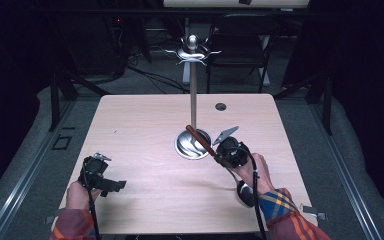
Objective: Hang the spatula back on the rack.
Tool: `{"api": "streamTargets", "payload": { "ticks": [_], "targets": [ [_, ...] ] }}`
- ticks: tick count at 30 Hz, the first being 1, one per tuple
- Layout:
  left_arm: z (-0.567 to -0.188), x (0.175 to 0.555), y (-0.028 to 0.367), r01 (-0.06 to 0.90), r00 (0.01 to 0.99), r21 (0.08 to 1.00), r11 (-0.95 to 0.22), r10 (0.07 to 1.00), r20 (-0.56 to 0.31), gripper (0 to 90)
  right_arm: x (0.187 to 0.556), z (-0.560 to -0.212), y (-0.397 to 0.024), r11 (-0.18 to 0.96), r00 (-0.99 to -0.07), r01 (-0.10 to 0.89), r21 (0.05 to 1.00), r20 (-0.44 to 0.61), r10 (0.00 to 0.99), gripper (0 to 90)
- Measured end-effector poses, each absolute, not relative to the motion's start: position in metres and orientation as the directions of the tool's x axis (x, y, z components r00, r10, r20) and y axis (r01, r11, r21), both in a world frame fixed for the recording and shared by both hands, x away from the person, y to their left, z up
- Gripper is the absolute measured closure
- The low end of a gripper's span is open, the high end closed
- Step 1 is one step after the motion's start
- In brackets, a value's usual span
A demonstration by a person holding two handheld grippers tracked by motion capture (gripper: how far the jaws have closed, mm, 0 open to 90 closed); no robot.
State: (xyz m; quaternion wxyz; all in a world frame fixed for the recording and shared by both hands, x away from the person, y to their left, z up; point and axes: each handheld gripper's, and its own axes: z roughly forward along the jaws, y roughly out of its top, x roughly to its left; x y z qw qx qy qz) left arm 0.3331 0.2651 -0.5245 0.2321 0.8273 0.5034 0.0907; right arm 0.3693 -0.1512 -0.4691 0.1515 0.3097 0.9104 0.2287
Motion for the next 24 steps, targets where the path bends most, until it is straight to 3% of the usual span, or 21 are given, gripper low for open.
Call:
{"api": "streamTargets", "payload": {
  "ticks": [1, 24],
  "targets": [
    [-0.524, 0.333, 0.265, 0.792, 0.476, 0.474, -0.386, 0.875, -0.084, 1.3, 0.370, -0.471, -0.152, 0.679, -0.770, 0.489, 0.547, -0.095, 0.631, 84.0],
    [-0.525, 0.333, 0.265, 0.792, 0.477, 0.474, -0.386, 0.875, -0.085, 1.3, 0.368, -0.450, -0.171, 0.601, -0.721, 0.485, 0.635, -0.100, 0.686, 84.2]
  ]
}}
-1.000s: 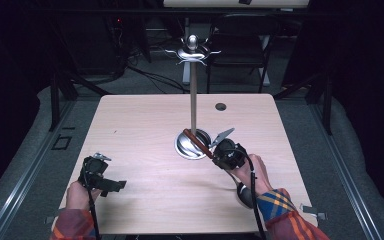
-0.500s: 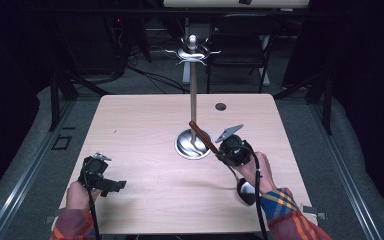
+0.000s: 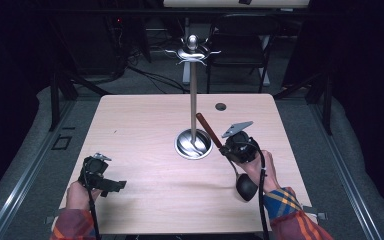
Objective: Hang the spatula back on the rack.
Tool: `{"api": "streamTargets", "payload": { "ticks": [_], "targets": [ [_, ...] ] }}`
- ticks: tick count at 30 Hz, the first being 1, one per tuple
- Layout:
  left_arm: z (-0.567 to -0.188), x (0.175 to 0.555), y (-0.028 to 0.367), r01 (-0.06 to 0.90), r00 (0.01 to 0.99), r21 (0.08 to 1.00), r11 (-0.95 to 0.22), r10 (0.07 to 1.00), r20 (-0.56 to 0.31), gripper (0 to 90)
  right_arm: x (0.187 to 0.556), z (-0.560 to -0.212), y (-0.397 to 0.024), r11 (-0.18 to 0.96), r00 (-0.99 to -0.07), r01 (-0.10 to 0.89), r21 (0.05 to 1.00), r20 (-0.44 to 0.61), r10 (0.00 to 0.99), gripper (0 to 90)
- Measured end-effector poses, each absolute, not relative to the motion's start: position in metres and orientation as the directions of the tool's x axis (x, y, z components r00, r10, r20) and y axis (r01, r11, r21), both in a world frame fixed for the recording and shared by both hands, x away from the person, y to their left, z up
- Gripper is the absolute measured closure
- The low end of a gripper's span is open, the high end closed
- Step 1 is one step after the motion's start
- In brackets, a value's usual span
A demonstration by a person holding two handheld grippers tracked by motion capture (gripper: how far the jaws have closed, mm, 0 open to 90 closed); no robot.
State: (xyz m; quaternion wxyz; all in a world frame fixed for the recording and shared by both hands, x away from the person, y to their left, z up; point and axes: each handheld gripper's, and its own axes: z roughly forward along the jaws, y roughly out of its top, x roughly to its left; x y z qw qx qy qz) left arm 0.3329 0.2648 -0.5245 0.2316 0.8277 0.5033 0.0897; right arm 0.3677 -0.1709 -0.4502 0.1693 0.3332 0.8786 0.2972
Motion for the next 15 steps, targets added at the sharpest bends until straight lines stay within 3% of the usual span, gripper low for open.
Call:
{"api": "streamTargets", "payload": {
  "ticks": [15],
  "targets": [
    [-0.525, 0.333, 0.265, 0.791, 0.478, 0.474, -0.387, 0.874, -0.084, 1.3, 0.363, -0.439, -0.176, 0.575, -0.707, 0.462, 0.676, -0.111, 0.698, 84.3]
  ]
}}
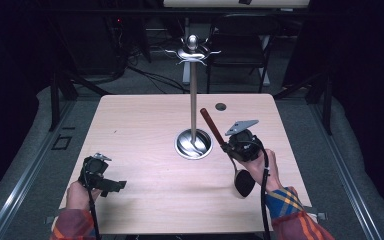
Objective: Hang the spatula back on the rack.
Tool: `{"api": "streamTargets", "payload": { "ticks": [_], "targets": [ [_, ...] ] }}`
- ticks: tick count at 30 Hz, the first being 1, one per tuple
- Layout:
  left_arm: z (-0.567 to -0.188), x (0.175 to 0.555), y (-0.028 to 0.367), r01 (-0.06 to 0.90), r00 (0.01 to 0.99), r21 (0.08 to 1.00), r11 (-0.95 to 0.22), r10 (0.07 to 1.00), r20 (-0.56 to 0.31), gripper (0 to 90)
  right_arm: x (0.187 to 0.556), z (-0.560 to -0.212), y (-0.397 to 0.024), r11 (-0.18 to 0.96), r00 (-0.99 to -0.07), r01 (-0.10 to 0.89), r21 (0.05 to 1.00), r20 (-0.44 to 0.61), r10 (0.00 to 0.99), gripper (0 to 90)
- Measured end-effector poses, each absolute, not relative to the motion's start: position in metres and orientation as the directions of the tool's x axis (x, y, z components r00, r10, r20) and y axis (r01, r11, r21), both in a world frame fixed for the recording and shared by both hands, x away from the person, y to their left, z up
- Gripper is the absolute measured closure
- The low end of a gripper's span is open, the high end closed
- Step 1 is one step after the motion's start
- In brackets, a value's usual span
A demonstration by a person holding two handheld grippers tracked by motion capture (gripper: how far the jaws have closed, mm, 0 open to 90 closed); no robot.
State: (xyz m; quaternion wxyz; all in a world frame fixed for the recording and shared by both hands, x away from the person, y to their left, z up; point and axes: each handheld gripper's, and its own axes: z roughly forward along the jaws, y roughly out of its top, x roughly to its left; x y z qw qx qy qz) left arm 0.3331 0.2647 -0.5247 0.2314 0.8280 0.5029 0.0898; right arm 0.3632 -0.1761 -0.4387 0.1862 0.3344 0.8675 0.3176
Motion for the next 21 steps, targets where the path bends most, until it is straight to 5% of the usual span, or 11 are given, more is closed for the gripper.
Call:
{"api": "streamTargets", "payload": {
  "ticks": [21],
  "targets": [
    [-0.525, 0.333, 0.264, 0.793, 0.477, 0.471, -0.388, 0.875, -0.084, 1.3, 0.358, -0.422, -0.180, 0.530, -0.702, 0.423, 0.735, -0.104, 0.705, 84.2]
  ]
}}
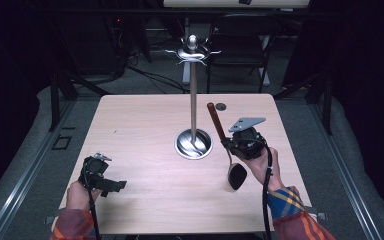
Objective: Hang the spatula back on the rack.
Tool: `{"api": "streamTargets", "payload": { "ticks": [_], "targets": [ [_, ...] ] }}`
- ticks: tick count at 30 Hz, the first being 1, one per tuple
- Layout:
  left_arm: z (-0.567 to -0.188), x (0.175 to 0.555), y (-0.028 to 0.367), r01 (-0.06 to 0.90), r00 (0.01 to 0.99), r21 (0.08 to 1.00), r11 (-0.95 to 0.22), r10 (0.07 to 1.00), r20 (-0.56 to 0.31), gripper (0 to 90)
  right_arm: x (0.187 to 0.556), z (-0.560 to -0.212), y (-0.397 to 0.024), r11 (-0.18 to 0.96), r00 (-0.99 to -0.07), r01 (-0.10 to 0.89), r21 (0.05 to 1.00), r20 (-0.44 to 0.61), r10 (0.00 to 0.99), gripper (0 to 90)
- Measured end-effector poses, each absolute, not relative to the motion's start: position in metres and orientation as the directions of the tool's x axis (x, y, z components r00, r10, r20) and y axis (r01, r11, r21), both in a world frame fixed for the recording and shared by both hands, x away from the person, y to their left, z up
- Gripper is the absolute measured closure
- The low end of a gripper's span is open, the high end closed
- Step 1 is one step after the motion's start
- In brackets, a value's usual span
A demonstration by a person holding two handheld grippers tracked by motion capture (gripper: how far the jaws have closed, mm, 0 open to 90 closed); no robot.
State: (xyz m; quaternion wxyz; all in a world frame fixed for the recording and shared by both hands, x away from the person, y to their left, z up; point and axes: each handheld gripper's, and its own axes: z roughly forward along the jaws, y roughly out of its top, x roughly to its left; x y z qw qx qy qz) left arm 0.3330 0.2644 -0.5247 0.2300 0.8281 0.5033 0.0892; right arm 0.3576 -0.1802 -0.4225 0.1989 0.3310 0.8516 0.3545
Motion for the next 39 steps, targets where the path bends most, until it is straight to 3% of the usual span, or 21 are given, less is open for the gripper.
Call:
{"api": "streamTargets", "payload": {
  "ticks": [39],
  "targets": [
    [-0.526, 0.333, 0.264, 0.793, 0.479, 0.469, -0.390, 0.874, -0.084, 1.2, 0.370, -0.395, -0.174, 0.477, -0.683, 0.391, 0.787, -0.099, 0.724, 84.0]
  ]
}}
